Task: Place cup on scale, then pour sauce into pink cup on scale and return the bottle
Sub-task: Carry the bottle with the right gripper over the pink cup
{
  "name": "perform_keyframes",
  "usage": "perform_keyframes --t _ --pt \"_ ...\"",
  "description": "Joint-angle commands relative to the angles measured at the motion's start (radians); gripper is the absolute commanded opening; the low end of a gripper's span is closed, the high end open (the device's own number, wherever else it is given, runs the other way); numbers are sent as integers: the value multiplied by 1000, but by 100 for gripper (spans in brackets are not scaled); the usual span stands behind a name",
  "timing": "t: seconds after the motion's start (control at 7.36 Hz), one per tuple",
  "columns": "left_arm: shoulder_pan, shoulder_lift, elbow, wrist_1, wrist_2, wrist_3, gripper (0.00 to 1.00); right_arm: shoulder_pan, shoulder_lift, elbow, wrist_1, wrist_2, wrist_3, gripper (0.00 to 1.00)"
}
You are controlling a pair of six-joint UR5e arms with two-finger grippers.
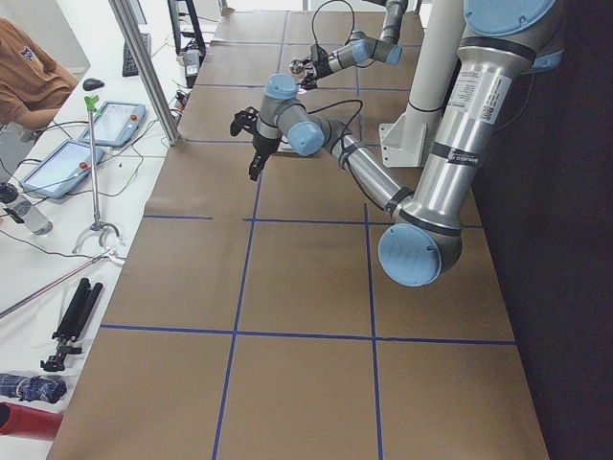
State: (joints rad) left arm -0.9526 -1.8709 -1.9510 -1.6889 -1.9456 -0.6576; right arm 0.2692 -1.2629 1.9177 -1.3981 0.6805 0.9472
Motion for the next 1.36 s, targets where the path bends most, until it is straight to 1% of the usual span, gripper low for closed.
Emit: perform_keyframes --t 0.0,0.14,0.27,0.41,0.54,0.68,0.82,1.09,1.22 --pt "-2 1 -2 0 1 1 60 -21 91 12 -147 2 2 0" --pt "-2 2 -2 0 -1 1 60 -25 118 8 -163 14 1 0" --pt "-2 4 -2 0 1 1 60 -28 179 9 -268 51 -8 0" --pt "-2 9 -2 -2 1 3 60 -28 232 9 -353 59 -13 0" --pt "-2 9 -2 -2 1 3 60 -30 238 6 -452 62 -48 0" --pt "0 9 -2 -2 -1 3 60 -30 250 6 -476 63 -114 0" --pt "0 9 -2 -2 -1 1 60 -25 250 1 -476 63 -113 0" --pt "0 9 -2 -2 -1 1 60 -21 255 -37 -483 57 -128 0" --pt "0 9 -5 -2 -3 1 60 -6 278 -60 -481 57 -195 0"
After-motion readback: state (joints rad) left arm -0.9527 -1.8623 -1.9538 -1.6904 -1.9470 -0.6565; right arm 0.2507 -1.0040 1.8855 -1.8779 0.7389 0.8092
